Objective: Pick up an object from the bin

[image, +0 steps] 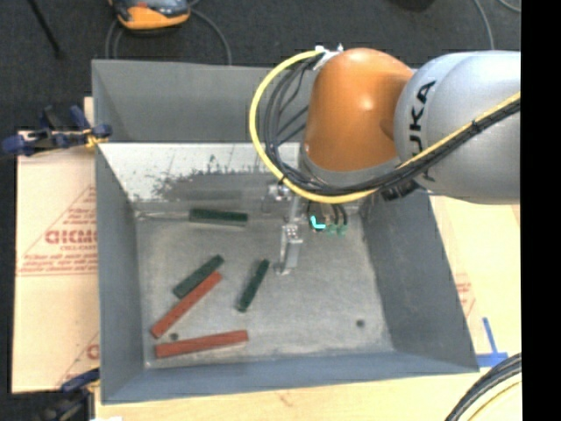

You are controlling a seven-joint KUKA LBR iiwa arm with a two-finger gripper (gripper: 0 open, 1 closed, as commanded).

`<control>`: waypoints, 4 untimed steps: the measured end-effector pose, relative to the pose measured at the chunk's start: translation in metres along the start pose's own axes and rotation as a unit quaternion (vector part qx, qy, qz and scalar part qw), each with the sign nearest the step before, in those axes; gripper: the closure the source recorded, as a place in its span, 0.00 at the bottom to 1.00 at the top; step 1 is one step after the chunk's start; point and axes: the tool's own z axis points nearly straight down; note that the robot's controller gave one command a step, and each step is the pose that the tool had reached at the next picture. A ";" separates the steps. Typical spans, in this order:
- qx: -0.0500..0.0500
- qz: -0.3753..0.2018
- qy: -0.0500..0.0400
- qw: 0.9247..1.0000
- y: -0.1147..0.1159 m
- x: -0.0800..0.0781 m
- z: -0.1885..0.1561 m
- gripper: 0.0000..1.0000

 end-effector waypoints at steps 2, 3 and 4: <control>0.001 -0.080 -0.005 0.997 -0.004 0.003 0.048 0.00; 0.001 -0.136 -0.004 0.991 0.065 0.006 0.058 0.00; 0.000 -0.215 -0.004 0.977 0.094 -0.004 0.069 0.00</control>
Offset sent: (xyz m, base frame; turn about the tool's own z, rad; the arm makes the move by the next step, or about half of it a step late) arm -0.0151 -0.0093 -0.1497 -0.4734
